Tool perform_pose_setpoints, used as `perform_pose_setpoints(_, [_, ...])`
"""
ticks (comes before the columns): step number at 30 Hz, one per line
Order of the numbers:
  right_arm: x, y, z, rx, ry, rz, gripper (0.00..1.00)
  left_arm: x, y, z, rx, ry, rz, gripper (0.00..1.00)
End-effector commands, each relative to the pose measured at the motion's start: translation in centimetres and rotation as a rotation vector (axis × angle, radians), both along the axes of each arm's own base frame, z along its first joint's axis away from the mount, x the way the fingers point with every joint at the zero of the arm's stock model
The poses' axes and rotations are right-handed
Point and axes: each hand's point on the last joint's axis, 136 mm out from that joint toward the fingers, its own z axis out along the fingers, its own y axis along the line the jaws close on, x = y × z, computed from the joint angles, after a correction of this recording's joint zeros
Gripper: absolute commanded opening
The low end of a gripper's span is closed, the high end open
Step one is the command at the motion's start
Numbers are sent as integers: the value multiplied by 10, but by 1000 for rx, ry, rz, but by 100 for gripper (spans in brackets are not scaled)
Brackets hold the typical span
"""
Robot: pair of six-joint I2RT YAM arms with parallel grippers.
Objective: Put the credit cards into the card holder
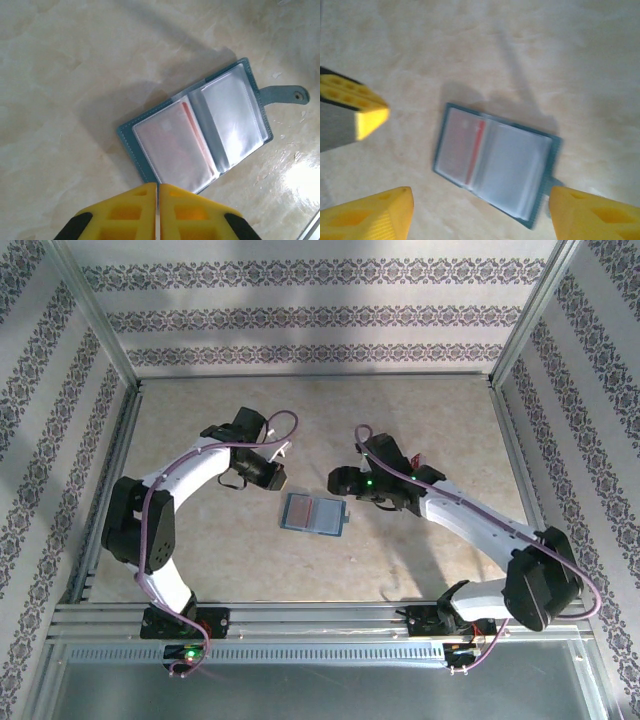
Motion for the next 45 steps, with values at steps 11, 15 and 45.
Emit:
perform_pose_setpoints(11, [-9,-113,5,-241,-33,-177,96,34,-64,86,-102,-356,-156,0])
perform_pose_setpoints(15, [-12,-137,9,-236,-26,-224,97,43,-98,96,-154,-380,-180,0])
perform_pose_setpoints(45, [63,-198,-22,-198,58,-294,92,57,-270,18,-254,-150,-328,0])
